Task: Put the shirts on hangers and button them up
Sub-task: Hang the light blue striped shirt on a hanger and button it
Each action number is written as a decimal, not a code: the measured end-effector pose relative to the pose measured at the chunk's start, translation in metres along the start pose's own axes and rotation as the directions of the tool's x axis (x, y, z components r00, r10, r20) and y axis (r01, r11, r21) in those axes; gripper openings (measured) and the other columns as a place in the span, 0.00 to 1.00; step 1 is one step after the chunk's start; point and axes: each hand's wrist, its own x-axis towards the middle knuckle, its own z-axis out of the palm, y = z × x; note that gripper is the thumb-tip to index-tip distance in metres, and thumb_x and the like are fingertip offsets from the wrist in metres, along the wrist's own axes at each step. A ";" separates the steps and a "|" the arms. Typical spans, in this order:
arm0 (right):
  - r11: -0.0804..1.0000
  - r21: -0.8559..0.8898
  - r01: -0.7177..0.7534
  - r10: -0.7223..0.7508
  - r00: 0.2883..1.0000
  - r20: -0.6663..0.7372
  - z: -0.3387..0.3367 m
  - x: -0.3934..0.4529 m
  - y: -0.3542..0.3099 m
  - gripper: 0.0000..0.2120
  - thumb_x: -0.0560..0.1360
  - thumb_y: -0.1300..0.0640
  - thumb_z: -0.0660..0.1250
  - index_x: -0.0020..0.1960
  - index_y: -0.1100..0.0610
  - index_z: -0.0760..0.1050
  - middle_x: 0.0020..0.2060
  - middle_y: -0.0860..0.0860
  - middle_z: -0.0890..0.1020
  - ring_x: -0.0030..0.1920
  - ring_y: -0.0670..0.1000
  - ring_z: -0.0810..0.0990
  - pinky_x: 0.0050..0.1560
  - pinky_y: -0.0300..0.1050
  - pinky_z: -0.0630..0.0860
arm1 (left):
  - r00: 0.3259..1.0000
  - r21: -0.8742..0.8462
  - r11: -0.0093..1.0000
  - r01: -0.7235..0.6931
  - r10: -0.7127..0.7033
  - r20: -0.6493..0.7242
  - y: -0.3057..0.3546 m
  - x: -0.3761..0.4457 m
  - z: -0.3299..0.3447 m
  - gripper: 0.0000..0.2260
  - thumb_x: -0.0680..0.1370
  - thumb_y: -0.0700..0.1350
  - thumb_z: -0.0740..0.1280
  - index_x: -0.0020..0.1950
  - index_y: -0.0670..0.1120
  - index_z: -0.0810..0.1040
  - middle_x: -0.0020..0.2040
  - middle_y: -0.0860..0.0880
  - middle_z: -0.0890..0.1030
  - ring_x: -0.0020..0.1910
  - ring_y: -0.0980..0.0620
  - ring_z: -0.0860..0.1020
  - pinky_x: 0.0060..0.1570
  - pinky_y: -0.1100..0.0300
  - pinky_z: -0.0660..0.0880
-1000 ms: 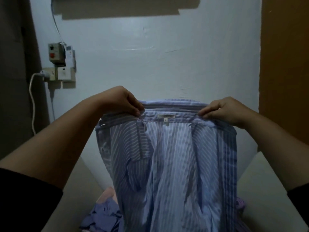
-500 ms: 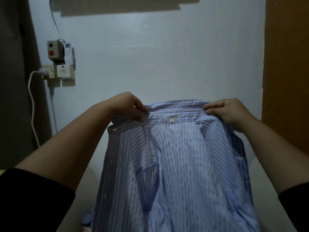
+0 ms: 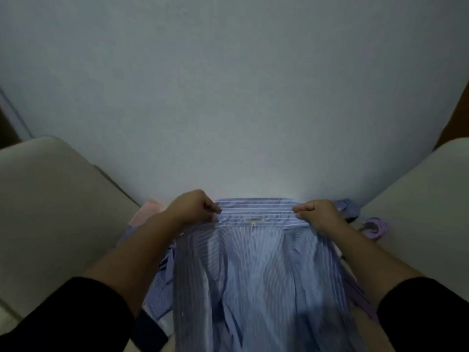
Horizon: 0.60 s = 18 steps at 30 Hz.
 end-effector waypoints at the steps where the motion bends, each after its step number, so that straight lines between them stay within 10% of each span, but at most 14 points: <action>1: 1.000 -0.006 -0.017 0.017 1.000 -0.001 0.009 0.009 0.012 0.12 0.73 0.69 0.68 0.56 0.68 0.78 0.55 0.63 0.80 0.52 0.52 0.78 0.42 0.26 0.71 | 1.000 -0.016 1.000 -0.002 0.002 -0.001 -0.008 0.012 0.013 0.15 0.71 0.47 0.75 0.57 0.47 0.83 0.57 0.50 0.82 0.56 0.53 0.79 0.51 0.66 0.68; 10: 0.985 -0.174 0.007 -0.011 1.000 -0.022 0.069 0.071 0.091 0.10 0.74 0.63 0.68 0.55 0.63 0.81 0.54 0.55 0.83 0.52 0.49 0.79 0.49 0.28 0.65 | 0.999 0.041 0.999 0.030 -0.030 -0.020 -0.057 0.090 0.107 0.14 0.75 0.48 0.71 0.61 0.52 0.80 0.45 0.54 0.67 0.52 0.52 0.73 0.49 0.58 0.69; 18: 0.964 -0.235 0.123 -0.193 0.933 -0.303 0.068 0.056 0.121 0.08 0.73 0.62 0.70 0.52 0.63 0.82 0.50 0.60 0.78 0.49 0.58 0.79 0.55 0.50 0.75 | 0.979 0.481 0.876 -0.041 0.131 -0.155 -0.038 0.082 0.123 0.16 0.74 0.51 0.66 0.62 0.57 0.78 0.72 0.49 0.67 0.70 0.46 0.64 0.58 0.51 0.53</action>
